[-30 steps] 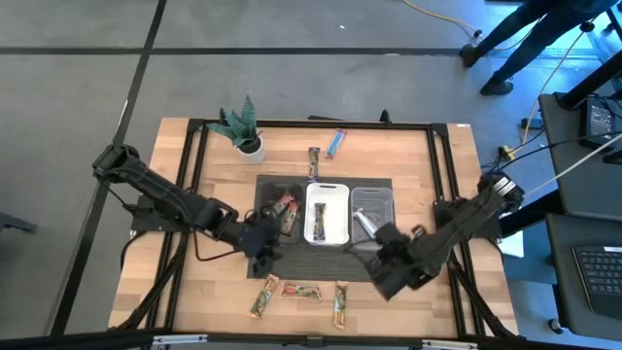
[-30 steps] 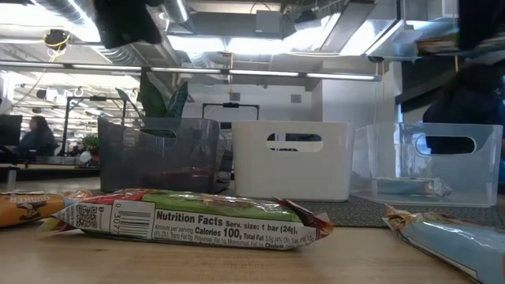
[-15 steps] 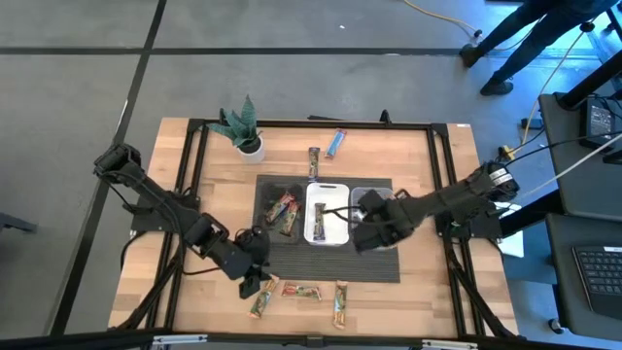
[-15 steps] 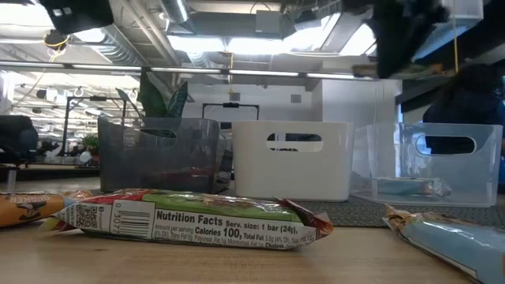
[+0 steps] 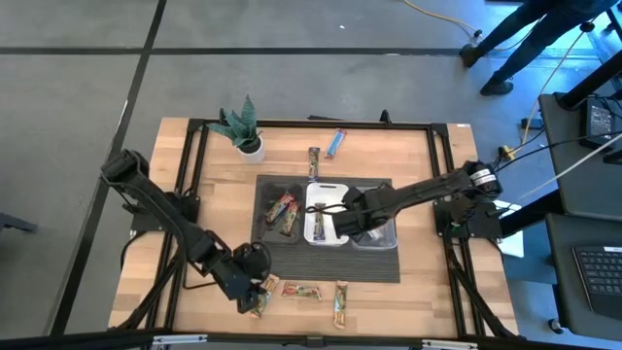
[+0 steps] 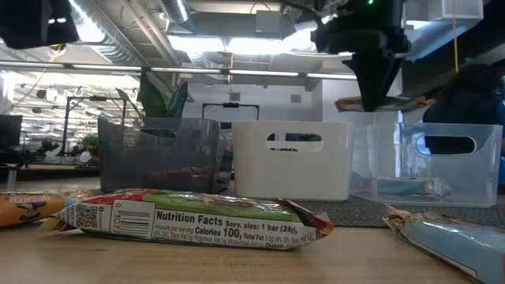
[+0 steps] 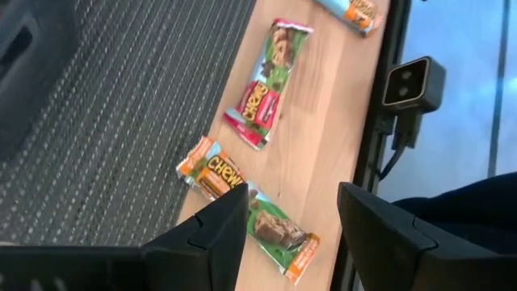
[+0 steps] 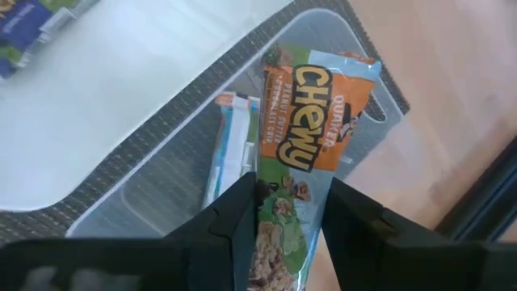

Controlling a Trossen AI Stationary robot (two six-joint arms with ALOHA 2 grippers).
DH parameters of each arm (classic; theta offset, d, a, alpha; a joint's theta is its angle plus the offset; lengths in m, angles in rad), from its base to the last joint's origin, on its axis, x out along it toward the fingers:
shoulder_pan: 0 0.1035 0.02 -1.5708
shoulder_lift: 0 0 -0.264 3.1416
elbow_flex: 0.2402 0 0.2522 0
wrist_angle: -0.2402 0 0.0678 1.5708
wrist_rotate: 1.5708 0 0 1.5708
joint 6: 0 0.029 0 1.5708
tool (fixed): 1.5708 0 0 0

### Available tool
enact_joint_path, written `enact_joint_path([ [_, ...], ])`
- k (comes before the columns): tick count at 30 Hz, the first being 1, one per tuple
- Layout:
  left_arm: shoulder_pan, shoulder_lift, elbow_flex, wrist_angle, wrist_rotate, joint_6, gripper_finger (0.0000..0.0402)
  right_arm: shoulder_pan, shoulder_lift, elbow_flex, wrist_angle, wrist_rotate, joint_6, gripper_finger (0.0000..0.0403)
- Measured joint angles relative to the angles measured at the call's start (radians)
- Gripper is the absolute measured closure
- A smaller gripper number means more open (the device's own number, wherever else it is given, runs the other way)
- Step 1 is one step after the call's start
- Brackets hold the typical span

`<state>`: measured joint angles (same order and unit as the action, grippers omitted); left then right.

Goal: Pick and place Granola Bars by type
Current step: Put the yellow granola bar into the transparent bin

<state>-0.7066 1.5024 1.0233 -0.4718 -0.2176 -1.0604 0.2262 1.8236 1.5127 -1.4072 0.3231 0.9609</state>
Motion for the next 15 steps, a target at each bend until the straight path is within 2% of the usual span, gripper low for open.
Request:
enact_joint_path([
  [4, -0.001, 0.024, 0.0, 0.002, -0.001, -0.036, 0.0217, -0.024, 0.0, -0.015, 0.011, -0.022, -0.027, 0.0272],
  [8, -0.005, 0.045, 0.0, 0.003, -0.01, -0.062, 0.0217, -0.03, 0.0, -0.096, 0.006, -0.031, -0.026, 0.0272],
  [15, -0.005, 0.055, 0.0, 0.004, -0.035, -0.063, 0.0217, -0.03, 0.0, -0.188, 0.109, -0.063, -0.028, 0.0272],
])
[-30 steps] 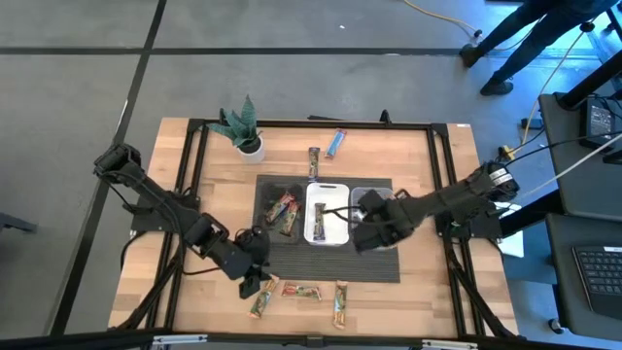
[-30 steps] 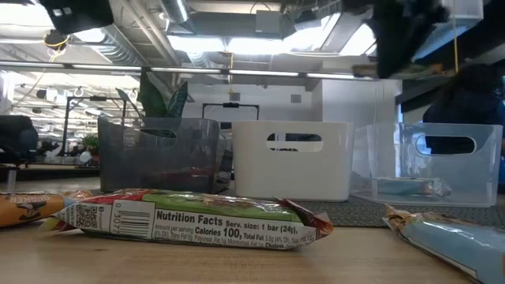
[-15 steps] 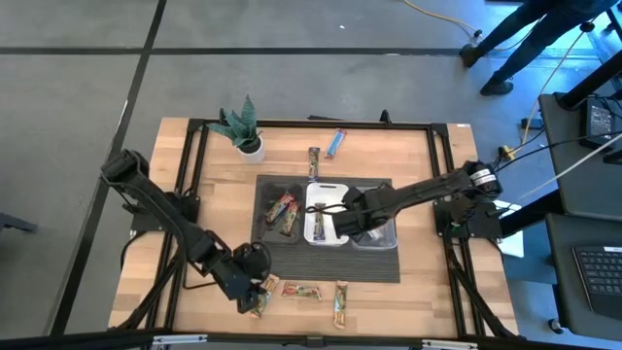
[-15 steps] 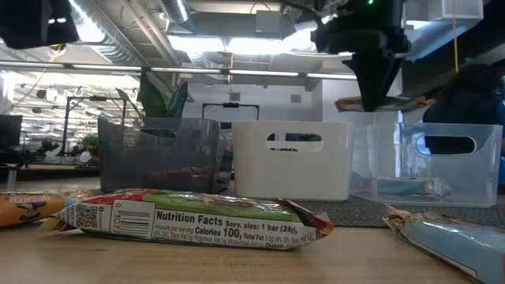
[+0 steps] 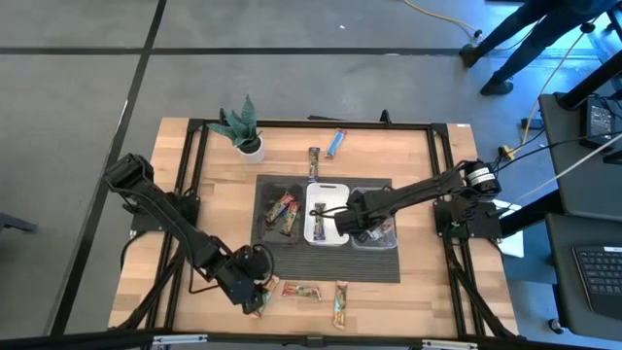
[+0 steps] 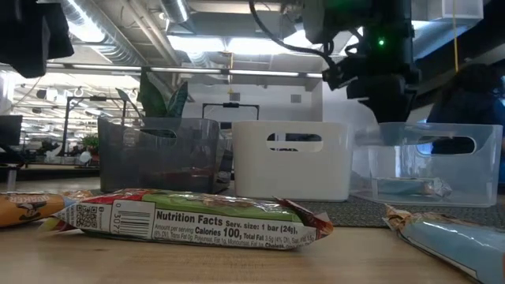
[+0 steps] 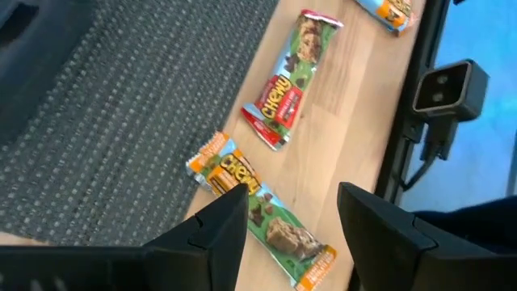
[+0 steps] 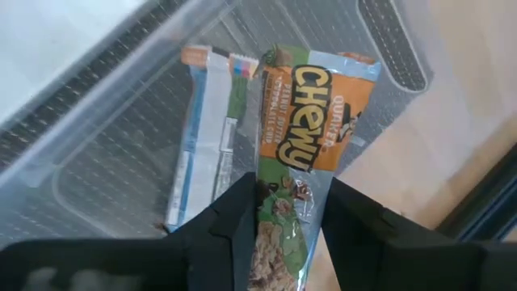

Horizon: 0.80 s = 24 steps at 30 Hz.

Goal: Pick and place Granola Bars by type
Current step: Put the yellow granola bar into the transparent bin

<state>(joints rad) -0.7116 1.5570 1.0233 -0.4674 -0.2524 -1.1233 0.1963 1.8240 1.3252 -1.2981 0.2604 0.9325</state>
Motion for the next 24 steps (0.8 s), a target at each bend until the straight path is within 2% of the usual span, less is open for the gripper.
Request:
enact_joint_path([
  [16, 0.0, 0.0, 0.0, 0.0, -0.116, -0.042, 0.0217, -0.001, 0.0, -0.071, 0.119, -0.003, 0.002, 0.0271],
  [20, 0.0, 0.0, 0.0, 0.0, -0.141, -0.042, 0.0217, -0.002, 0.0, -0.071, 0.177, -0.055, -0.03, 0.0267],
  [24, 0.0, 0.0, 0.0, 0.0, -0.143, -0.042, 0.0217, -0.003, 0.0, -0.071, 0.22, -0.118, -0.063, 0.0243],
])
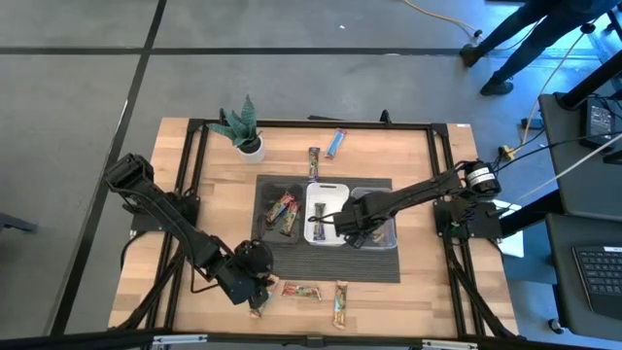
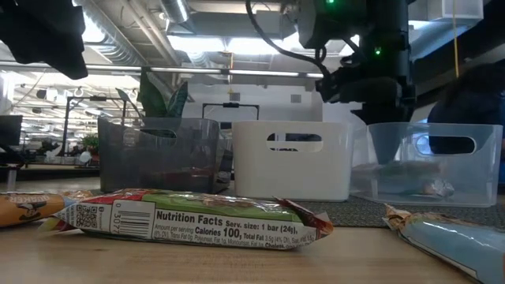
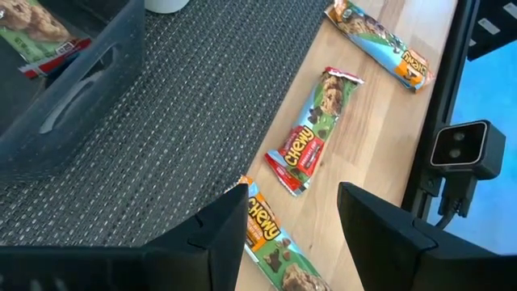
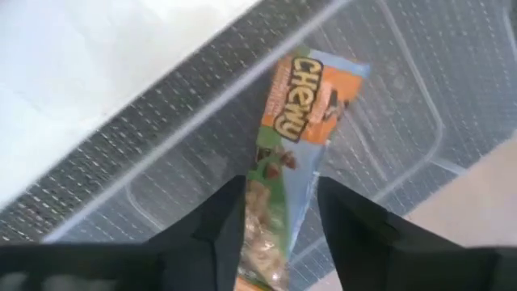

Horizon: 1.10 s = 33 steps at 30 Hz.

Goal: Pick and place Granola Bars by type
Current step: Put the yellow granola bar into the transparent bin, then put the red granola bar into the black bin

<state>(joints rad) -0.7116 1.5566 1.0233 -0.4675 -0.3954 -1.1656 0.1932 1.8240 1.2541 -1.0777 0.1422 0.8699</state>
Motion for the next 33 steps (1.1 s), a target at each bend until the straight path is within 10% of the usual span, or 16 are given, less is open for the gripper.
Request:
enact_joint_path([
  [11, 0.0, -0.001, 0.0, 0.0, -0.004, -0.046, 0.0217, 0.0, -0.011, 0.041, -0.154, 0.048, 0.016, 0.0158],
  [33, 0.0, -0.001, 0.0, -0.005, -0.013, 0.015, 0.0139, 0.317, -0.344, 0.081, -0.023, 0.203, 0.14, 0.0155],
])
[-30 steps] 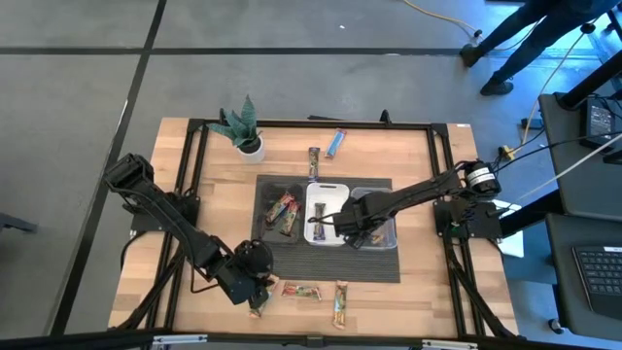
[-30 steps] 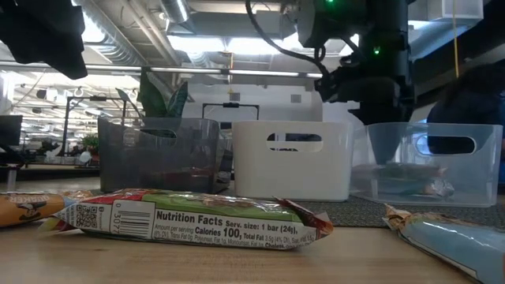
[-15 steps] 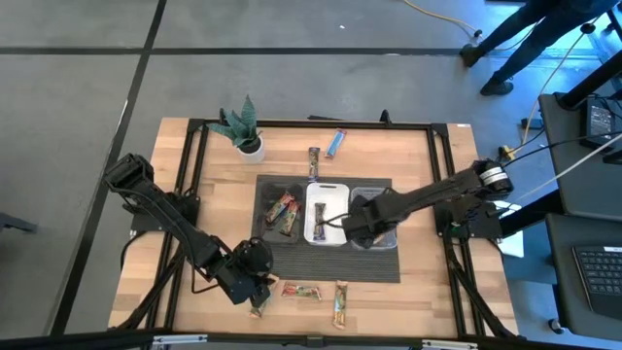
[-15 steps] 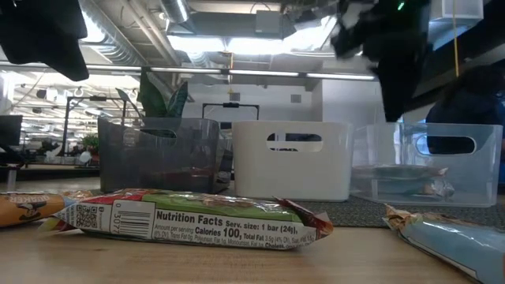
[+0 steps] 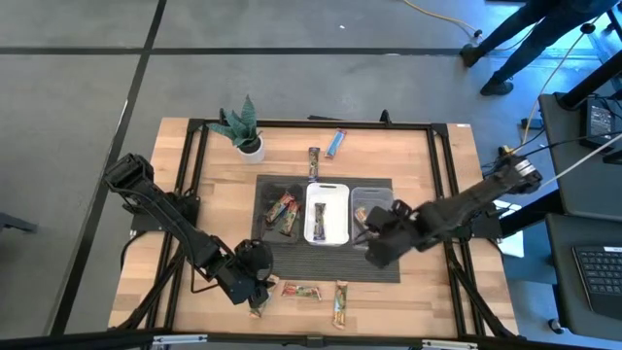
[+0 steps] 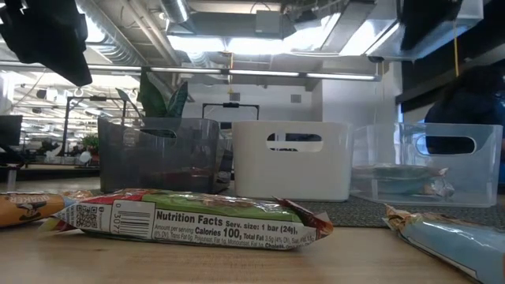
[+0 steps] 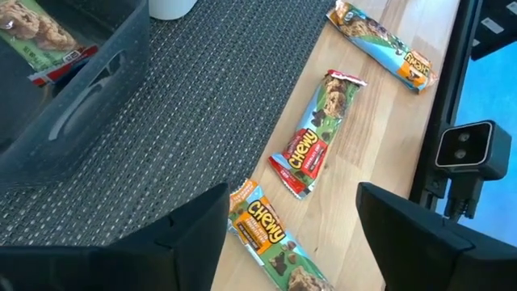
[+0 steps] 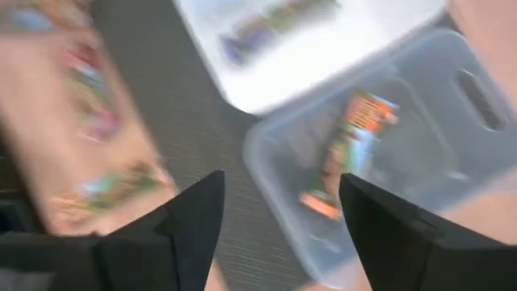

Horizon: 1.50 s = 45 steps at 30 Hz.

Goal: Pick and place Granola Bars by type
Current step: Put the red granola bar into the black bin

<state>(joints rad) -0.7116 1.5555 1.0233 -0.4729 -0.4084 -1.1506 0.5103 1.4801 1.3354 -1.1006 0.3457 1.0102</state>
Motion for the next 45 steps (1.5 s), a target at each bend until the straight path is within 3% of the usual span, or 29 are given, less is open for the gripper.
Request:
enact_joint_path([
  [7, 0.0, 0.0, 0.0, 0.006, 0.001, -0.004, 0.0141, 0.096, -0.03, 0.0, 0.187, 0.02, 0.035, 0.0155],
  [14, 0.0, 0.0, 0.0, 0.013, -0.01, 0.026, 0.0139, 0.147, 0.006, 0.0, 0.223, 0.02, 0.11, 0.0155],
  [25, 0.022, 0.0, 0.0, 0.294, -0.074, 0.552, 0.0142, 0.162, 0.048, 0.0, 0.216, 0.02, 0.108, 0.0155],
  [31, 0.063, 0.026, 0.0, 0.316, -0.059, 0.646, 0.0144, 0.162, 0.048, 0.0, 0.213, 0.02, 0.108, 0.0155],
  [36, 0.079, 0.128, 0.0, 0.394, 0.022, 0.706, 0.0146, 0.162, 0.048, 0.0, 0.212, 0.02, 0.107, 0.0155],
  [45, 0.079, 0.27, 0.001, 0.477, 0.027, 0.805, 0.0146, 0.162, 0.048, 0.0, 0.2, 0.02, 0.107, 0.0155],
])
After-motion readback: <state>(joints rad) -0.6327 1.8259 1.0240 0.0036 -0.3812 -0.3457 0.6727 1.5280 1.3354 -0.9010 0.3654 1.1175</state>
